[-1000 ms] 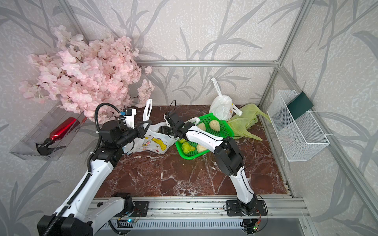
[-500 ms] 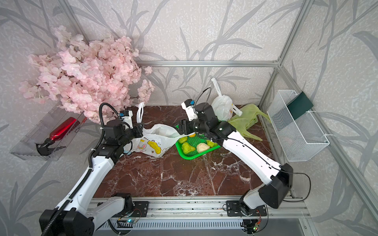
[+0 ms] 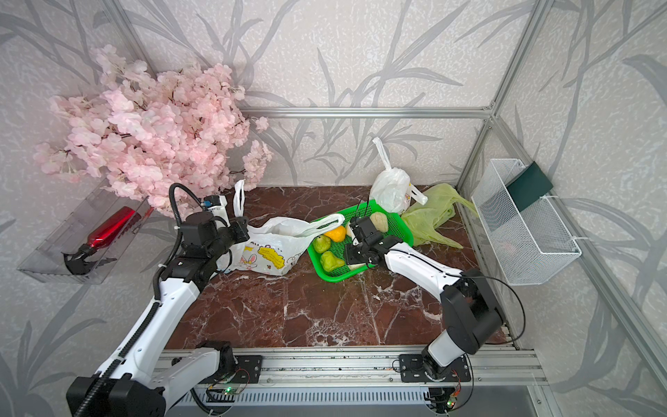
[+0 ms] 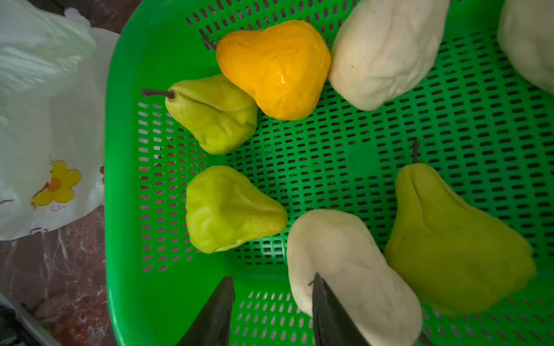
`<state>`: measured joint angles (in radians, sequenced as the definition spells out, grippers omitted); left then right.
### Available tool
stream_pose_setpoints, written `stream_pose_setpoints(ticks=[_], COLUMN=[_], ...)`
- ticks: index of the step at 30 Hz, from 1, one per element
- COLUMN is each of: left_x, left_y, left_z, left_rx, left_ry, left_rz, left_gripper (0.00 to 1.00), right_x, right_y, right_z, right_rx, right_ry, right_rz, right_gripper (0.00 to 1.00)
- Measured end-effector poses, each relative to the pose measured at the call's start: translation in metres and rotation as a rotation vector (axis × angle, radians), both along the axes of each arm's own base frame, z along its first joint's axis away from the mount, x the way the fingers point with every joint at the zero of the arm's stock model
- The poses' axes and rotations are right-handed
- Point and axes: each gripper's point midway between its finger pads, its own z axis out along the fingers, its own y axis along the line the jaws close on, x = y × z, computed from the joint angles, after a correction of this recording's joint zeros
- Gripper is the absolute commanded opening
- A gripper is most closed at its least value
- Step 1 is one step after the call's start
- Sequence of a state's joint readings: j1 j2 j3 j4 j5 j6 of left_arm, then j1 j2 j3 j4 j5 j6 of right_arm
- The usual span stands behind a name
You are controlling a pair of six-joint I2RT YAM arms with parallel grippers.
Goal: Place the pears into plastic bags & tie knots
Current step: Pick up the pear from the basket.
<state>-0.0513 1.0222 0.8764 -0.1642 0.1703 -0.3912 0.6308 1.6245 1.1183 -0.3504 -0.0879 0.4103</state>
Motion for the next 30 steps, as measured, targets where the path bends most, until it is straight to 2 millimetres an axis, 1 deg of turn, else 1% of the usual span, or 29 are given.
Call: stream_pose_setpoints(ticks=[3,6,7,10,14,17,18,20,22,24,25,27,30], left_x=[0.000,-0.002,-0.002,-0.003,-0.005,-0.006,-0.007,-0.007,-0.007,-0.008,-0.008,-0.008,-0.007], left_y=[-0.001,-0.005,-0.008,-0.015,-0.021,-0.024,-0.024,-0.025,-0.026,-0.026,-0.026,-0.026,-0.025], left_z=[0.001,0.003,0.004,0.009,0.012,0.011,0.010,0.010,0.009,0.009,0.009,0.009,0.009], left_rx=[-0.013,-0.024,-0.030,-0.046,-0.059,-0.065,-0.066,-0.067,-0.068,-0.068,-0.067,-0.061,-0.052], left_ry=[0.000,-0.006,-0.014,-0.033,-0.046,-0.045,-0.045,-0.045,-0.046,-0.046,-0.046,-0.047,-0.049], left_rz=[-0.003,-0.022,-0.037,-0.077,-0.112,-0.128,-0.131,-0.135,-0.138,-0.140,-0.140,-0.142,-0.138], left_gripper=[0.00,0.00,0.00,0.00,0.00,0.00,0.00,0.00,0.00,0.00,0.00,0.00,0.00], right_x=[0.016,0.031,0.035,0.047,0.062,0.076,0.079,0.080,0.080,0.081,0.081,0.077,0.063], right_y=[0.026,0.052,0.061,0.079,0.090,0.098,0.100,0.102,0.097,0.095,0.093,0.087,0.075], right_z=[-0.006,-0.013,-0.016,-0.021,-0.023,-0.024,-0.026,-0.031,-0.036,-0.032,-0.029,-0.025,-0.008], right_rx=[-0.021,-0.020,-0.021,-0.005,0.013,0.002,-0.008,-0.031,-0.067,-0.076,-0.081,-0.087,-0.075], right_ry=[-0.035,-0.067,-0.070,-0.076,-0.084,-0.099,-0.101,-0.102,-0.106,-0.120,-0.130,-0.138,-0.149], right_rz=[0.040,0.066,0.069,0.055,0.002,-0.047,-0.062,-0.087,-0.113,-0.123,-0.126,-0.119,-0.093], right_gripper=[0.68,0.72,0.73,0.73,0.72,0.67,0.63,0.52,0.38,0.27,0.24,0.22,0.20])
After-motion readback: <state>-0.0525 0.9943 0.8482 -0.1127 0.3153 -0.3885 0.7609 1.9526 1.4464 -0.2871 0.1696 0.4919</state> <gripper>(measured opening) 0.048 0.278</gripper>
